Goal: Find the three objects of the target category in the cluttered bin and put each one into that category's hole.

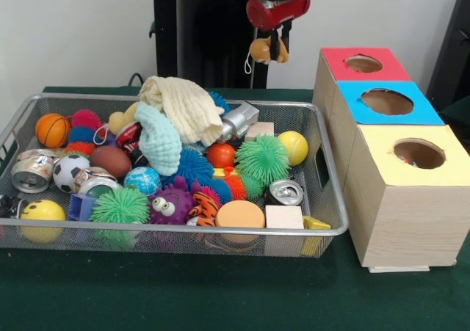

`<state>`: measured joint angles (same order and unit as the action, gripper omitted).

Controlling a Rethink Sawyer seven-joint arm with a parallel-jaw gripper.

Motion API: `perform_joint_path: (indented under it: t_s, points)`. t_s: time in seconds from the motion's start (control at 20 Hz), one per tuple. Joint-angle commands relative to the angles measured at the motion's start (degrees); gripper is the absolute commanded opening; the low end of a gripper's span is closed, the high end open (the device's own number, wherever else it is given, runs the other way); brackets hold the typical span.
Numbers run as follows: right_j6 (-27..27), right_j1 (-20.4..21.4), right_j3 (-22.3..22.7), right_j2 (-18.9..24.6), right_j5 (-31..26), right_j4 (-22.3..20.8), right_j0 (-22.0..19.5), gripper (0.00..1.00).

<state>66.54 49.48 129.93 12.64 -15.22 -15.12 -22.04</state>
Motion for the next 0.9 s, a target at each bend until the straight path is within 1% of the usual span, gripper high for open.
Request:
perform_joint_path:
  t_s: [0.05, 0.1, 0.15, 0.25, 0.3, 0.35, 0.55, 0.6, 0.65, 0.7, 0.75, 0.85, 0.9]
  points:
    - [18.2, -7.5, -10.6, -7.5, -6.1, 6.9, 3.2, 0.00]
    - [18.6, -8.3, -11.6, -8.1, -5.2, 7.9, 3.5, 0.00]
    - [18.7, -9.2, -12.6, -8.8, -2.6, 8.2, 4.1, 0.00]
    - [17.8, -11.1, -14.6, -9.3, -2.0, 8.5, 4.9, 0.00]
    - [16.8, -11.4, -14.9, -8.8, -3.6, 8.7, 4.7, 0.00]
    - [16.8, -11.6, -15.2, -9.3, -5.4, 9.3, 5.1, 0.00]
    - [14.6, -11.9, -15.6, -9.0, -7.7, 10.1, 4.4, 0.00]
    - [14.2, -12.2, -14.6, -6.5, -6.3, 11.1, 2.8, 0.00]
    - [13.9, -13.0, -13.7, -3.1, -3.2, 12.1, 0.7, 0.00]
    - [13.5, -13.3, -13.5, -1.5, -0.7, 12.0, -0.2, 0.00]
    - [13.1, -13.1, -13.3, -1.6, -2.4, 12.3, -0.3, 0.00]
    - [12.8, -12.7, -13.5, -2.5, -3.3, 12.2, 0.2, 0.00]
    - [13.0, -12.2, -13.4, -2.0, -1.6, 12.3, 0.0, 0.00]
